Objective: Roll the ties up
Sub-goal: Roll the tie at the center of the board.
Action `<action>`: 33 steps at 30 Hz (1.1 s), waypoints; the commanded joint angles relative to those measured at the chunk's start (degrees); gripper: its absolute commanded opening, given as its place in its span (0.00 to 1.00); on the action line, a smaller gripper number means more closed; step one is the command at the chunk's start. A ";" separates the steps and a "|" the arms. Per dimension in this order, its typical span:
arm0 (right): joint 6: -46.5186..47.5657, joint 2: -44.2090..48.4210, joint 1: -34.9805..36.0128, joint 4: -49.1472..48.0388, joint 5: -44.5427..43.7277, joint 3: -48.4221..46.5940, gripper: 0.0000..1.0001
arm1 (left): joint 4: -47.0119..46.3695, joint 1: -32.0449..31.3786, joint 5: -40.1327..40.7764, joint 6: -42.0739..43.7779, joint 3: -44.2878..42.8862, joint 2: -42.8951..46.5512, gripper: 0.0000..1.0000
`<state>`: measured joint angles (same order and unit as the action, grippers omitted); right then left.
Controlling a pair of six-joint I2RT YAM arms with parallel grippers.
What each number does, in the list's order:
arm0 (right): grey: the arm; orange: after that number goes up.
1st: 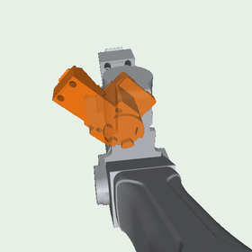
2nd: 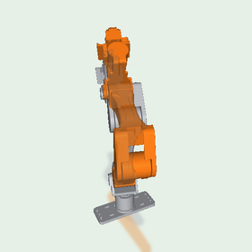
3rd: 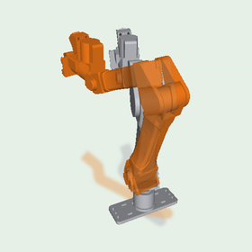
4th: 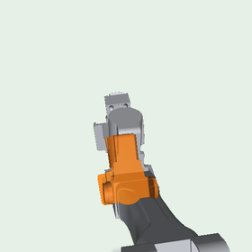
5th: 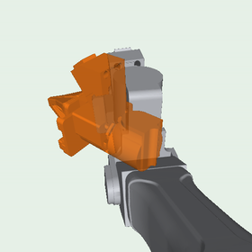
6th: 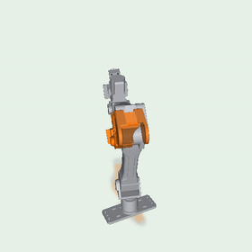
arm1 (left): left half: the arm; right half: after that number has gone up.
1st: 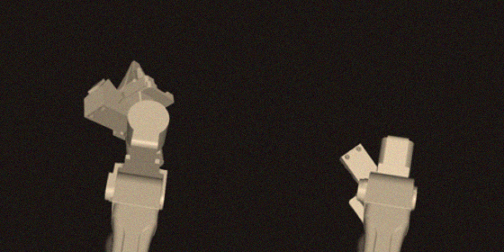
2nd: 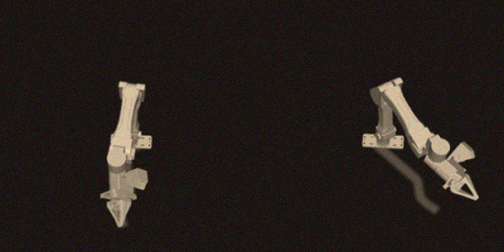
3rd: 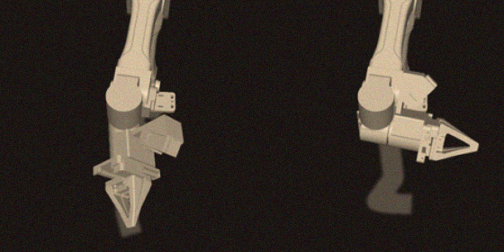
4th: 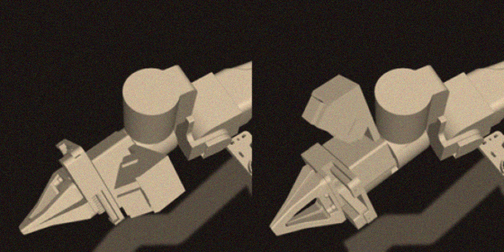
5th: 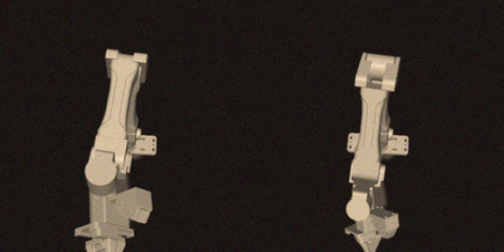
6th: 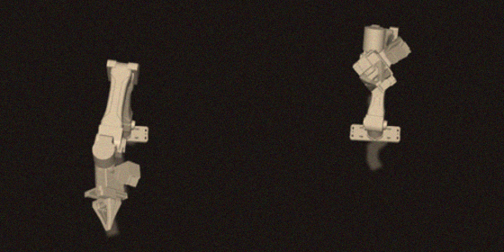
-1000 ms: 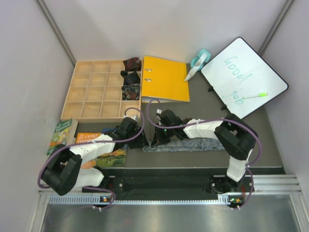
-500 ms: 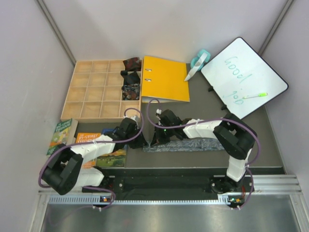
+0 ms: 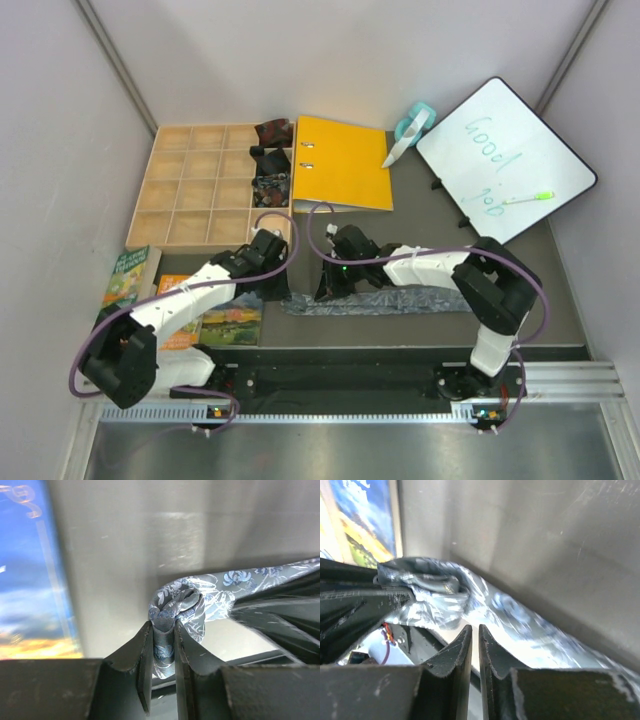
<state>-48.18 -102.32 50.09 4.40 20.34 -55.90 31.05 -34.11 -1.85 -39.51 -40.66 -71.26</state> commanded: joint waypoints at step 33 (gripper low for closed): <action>4.59 21.20 -12.47 2.80 -6.36 16.26 0.12 | 20.54 -11.59 25.05 1.27 -17.95 -15.13 0.12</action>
<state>-44.53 -84.01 38.41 8.97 15.59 -40.45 49.08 -43.97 19.31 -36.64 -55.07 -84.77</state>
